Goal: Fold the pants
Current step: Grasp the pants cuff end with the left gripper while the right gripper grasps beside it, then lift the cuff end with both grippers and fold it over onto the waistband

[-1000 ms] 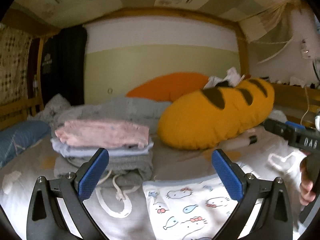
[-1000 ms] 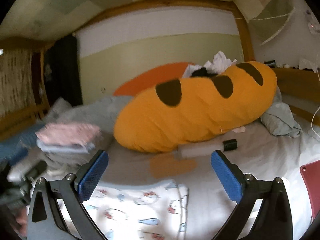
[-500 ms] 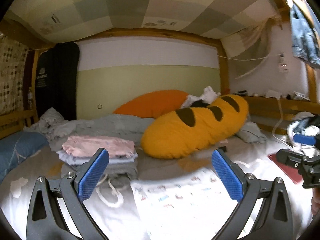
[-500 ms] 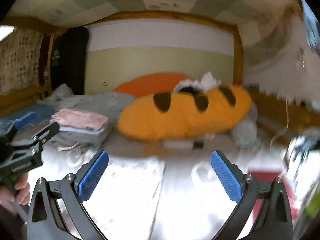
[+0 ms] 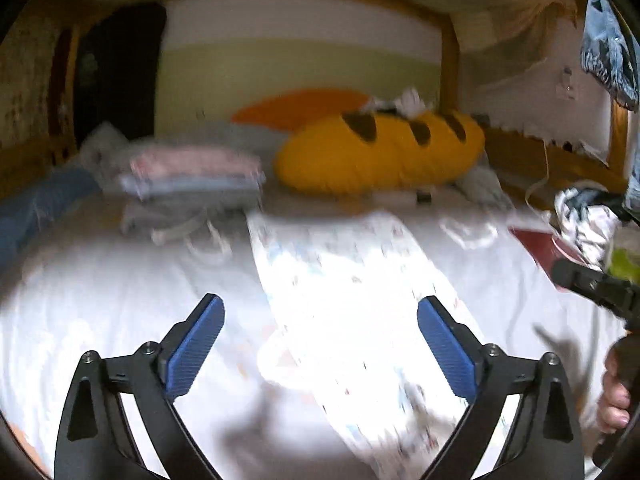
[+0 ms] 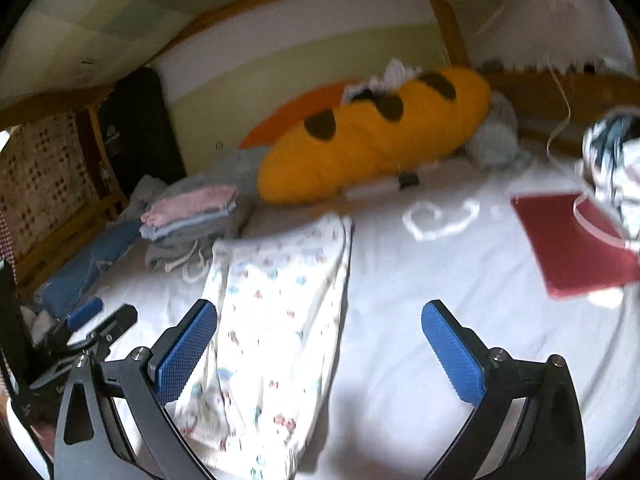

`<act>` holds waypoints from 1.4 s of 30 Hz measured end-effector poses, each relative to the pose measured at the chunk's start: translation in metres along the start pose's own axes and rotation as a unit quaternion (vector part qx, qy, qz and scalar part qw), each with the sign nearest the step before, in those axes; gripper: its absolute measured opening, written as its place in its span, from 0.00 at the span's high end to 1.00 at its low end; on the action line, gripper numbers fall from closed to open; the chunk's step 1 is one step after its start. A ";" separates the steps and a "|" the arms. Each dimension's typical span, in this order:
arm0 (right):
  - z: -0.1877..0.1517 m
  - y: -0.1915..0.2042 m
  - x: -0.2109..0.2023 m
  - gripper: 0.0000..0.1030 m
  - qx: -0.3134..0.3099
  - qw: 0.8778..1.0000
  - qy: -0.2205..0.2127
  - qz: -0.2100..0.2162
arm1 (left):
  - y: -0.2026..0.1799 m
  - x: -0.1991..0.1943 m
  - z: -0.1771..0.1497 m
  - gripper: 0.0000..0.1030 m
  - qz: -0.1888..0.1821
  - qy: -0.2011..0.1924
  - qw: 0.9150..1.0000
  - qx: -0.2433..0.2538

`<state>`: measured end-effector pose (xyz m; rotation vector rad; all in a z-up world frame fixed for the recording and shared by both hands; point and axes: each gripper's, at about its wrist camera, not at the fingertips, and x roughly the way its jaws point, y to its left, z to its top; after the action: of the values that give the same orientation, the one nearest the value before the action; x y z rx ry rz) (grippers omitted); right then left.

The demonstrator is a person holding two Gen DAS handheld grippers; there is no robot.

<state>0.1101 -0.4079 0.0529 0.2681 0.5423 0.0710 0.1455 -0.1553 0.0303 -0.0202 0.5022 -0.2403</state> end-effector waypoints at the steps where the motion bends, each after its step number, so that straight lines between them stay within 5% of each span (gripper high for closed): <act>1: -0.002 -0.002 0.003 0.01 0.004 1.000 0.010 0.004 | 0.000 0.000 -0.008 0.11 -0.004 0.021 1.000 -0.006; 8: -0.024 -0.006 0.029 0.23 0.024 0.995 0.098 0.024 | -0.002 0.019 -0.047 0.37 -0.054 0.119 0.990 -0.044; 16: -0.065 -0.002 0.059 0.39 0.038 0.979 0.194 0.047 | -0.002 0.025 -0.065 0.41 -0.078 0.155 0.983 -0.060; 17: -0.065 -0.002 0.058 0.40 0.035 0.980 0.192 0.046 | -0.002 0.026 -0.066 0.57 -0.079 0.158 0.982 -0.061; 18: -0.065 -0.002 0.058 0.47 0.034 0.980 0.190 0.045 | -0.003 0.029 -0.067 0.84 -0.080 0.163 0.981 -0.061; 20: -0.065 -0.002 0.056 0.58 0.035 0.980 0.187 0.051 | 0.000 0.029 -0.068 0.91 -0.079 0.165 0.981 -0.070; 22: -0.065 0.002 0.053 0.82 0.026 0.982 0.179 0.058 | 0.002 0.021 -0.066 0.93 -0.076 0.157 0.982 -0.076; 24: -0.064 0.009 0.047 0.87 0.005 0.985 0.165 0.053 | 0.002 0.011 -0.064 0.99 -0.057 0.141 0.986 -0.064; 30: -0.072 0.029 0.032 0.94 -0.011 0.988 0.141 0.066 | 0.016 0.000 -0.062 0.99 -0.024 0.132 0.989 -0.062; 35: -0.077 0.031 0.024 0.93 -0.019 0.992 0.123 0.025 | 0.015 0.000 -0.071 0.96 -0.032 0.142 0.988 -0.050; 38: -0.076 0.017 0.028 0.62 0.015 0.991 0.133 0.019 | 0.010 -0.006 -0.071 0.55 -0.038 0.131 0.990 -0.043; 39: -0.077 0.011 0.030 0.49 0.033 0.990 0.138 0.026 | 0.010 -0.009 -0.069 0.52 -0.045 0.121 0.991 -0.044; 42: -0.078 -0.002 0.034 0.49 0.069 0.985 0.150 0.049 | 0.010 -0.012 -0.066 0.52 -0.068 0.119 0.989 -0.049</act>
<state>0.0987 -0.3867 -0.0287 0.4226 0.8356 0.1721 0.1059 -0.1404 -0.0232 -0.1224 0.7510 -0.3551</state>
